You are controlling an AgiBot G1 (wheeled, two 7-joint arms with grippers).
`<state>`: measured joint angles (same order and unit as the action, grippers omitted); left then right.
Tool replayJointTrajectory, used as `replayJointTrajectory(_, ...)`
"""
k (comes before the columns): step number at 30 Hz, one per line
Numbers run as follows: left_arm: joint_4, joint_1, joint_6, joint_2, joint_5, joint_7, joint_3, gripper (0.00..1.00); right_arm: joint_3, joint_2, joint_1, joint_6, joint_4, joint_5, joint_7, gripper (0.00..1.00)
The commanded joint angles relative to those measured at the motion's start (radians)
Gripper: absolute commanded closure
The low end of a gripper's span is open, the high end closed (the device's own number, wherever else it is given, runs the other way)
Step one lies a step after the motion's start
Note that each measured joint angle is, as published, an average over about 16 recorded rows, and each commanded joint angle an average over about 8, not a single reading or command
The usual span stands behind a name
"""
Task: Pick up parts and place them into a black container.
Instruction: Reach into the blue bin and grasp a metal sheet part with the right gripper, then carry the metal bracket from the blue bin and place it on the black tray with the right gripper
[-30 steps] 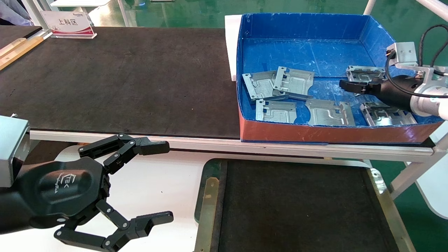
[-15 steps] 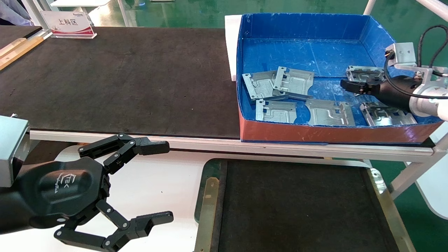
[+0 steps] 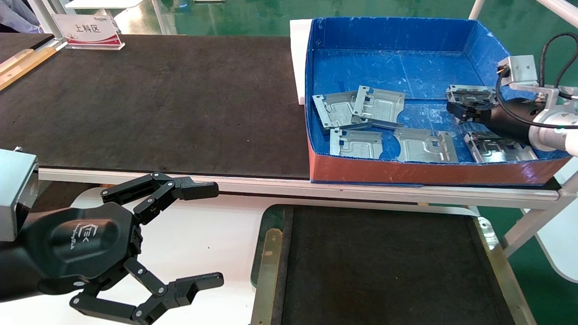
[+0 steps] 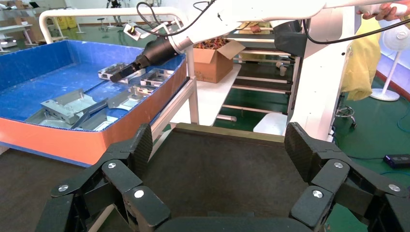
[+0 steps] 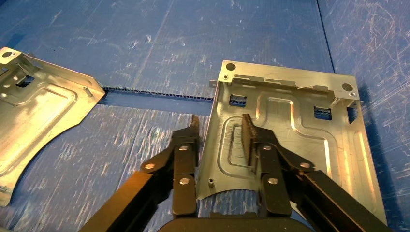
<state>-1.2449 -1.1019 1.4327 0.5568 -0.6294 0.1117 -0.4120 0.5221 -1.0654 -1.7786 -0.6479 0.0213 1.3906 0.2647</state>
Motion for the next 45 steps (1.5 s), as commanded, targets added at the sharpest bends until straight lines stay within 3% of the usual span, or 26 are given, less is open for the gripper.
replayJointTrajectory(1,0.000,0.000,0.000,0.000,0.000,0.000,0.000,0.00,0.001,0.001,0.001,0.001,-0.003,0.001,0.001,1.00)
replayJointTrajectory(31,0.000,0.000,0.000,0.000,0.000,0.000,0.000,0.00,-0.006,0.018,-0.004,-0.033,-0.046,-0.009,-0.020,1.00)
replayJointTrajectory(39,0.000,0.000,0.000,0.000,0.000,0.000,0.000,0.00,-0.017,0.047,-0.024,-0.116,-0.081,-0.025,-0.062,1.00)
replayJointTrajectory(45,0.000,0.000,0.000,0.000,0.000,0.000,0.000,0.00,-0.031,0.090,-0.026,-0.257,-0.124,-0.050,-0.117,1.00)
